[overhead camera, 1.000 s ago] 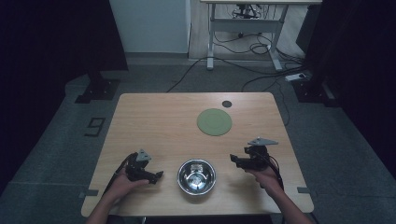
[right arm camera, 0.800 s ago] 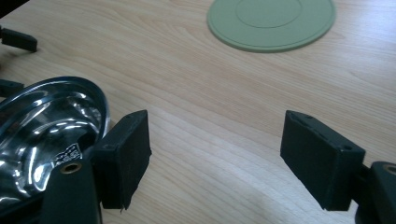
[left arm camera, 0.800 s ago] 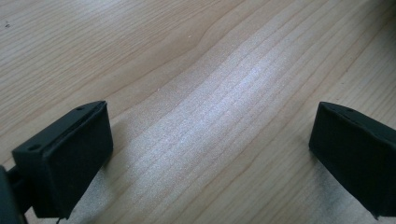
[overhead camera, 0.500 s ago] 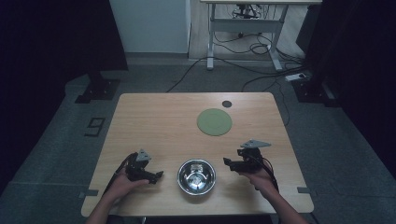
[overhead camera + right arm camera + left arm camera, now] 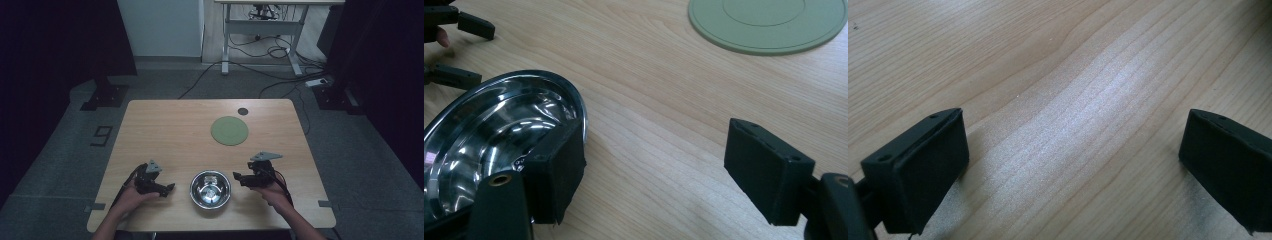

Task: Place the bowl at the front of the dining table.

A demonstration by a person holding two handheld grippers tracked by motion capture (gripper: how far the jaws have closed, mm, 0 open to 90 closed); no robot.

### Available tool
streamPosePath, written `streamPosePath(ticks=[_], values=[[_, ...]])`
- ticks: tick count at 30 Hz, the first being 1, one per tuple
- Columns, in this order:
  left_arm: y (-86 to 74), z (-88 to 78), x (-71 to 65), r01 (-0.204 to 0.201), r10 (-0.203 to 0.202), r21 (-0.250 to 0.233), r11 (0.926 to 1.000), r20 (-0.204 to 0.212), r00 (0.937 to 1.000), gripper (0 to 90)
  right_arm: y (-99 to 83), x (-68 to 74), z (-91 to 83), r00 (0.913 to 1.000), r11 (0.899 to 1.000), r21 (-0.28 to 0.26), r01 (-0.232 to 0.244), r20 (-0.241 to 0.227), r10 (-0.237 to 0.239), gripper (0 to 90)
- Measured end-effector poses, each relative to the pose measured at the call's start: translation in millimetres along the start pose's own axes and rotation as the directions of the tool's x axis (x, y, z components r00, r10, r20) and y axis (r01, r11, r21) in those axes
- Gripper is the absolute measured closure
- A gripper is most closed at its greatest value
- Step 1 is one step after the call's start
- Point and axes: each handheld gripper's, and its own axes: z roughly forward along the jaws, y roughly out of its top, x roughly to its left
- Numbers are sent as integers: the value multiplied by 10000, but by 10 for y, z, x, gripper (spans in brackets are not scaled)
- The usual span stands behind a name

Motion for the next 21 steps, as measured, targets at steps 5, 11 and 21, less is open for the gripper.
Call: streamPosePath(ticks=[5, 11, 21], values=[[0, 0, 0, 3, -3, 1, 10000, 0, 10000, 0, 2, 26, 14, 10000, 10000, 26, 19, -57, -19, 243], [0, 0, 0, 1, -1, 1, 10000, -1, 10000, 0, 6, 70, 46, 9998, 9999, 85, 89, -165, -88, 244], [3, 2, 0, -8, 8, 8, 10000, 0, 10000, 0, 14, 142, 104, 9993, 9997, 184, 165, -326, -159, 246]])
